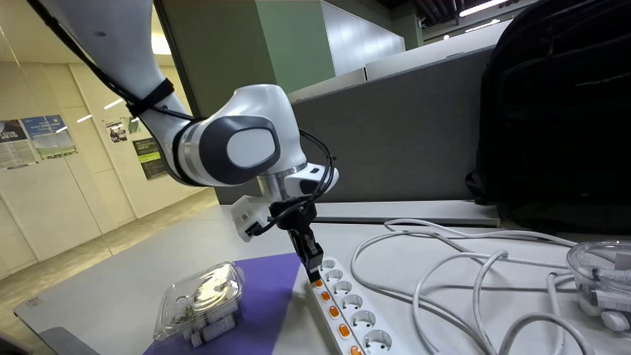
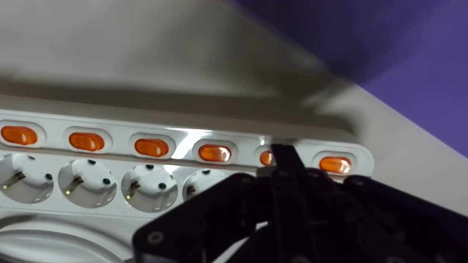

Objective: Turn on the second switch from the left side of the adapter

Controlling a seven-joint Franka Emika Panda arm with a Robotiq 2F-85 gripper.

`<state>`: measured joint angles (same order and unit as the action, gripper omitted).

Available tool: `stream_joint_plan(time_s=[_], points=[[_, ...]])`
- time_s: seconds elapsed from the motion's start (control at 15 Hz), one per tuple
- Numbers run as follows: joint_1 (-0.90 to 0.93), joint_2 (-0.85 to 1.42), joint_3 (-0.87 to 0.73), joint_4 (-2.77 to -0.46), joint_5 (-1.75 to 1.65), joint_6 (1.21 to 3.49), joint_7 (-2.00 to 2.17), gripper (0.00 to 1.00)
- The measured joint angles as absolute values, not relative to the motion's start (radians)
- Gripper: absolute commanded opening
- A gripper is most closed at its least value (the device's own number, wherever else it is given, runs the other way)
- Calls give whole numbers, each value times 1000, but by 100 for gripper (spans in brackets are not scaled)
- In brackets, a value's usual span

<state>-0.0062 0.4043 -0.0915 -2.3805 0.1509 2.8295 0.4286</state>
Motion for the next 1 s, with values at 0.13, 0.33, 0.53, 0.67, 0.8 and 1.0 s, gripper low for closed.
stream_joint_plan(time_s=[0.13, 0.33, 0.53, 0.67, 0.8, 1.0], points=[[-7, 423, -93, -2366, 165, 2829, 428, 0], [-8, 442, -93, -2342, 182, 2827, 428, 0], [-7, 450, -94, -2327, 185, 2819, 428, 0], [-6, 454, -97, -2316, 185, 2801, 428, 0], [2, 461, -106, -2293, 183, 2760, 432, 0], [52, 489, -156, -2220, 150, 2633, 493, 0]])
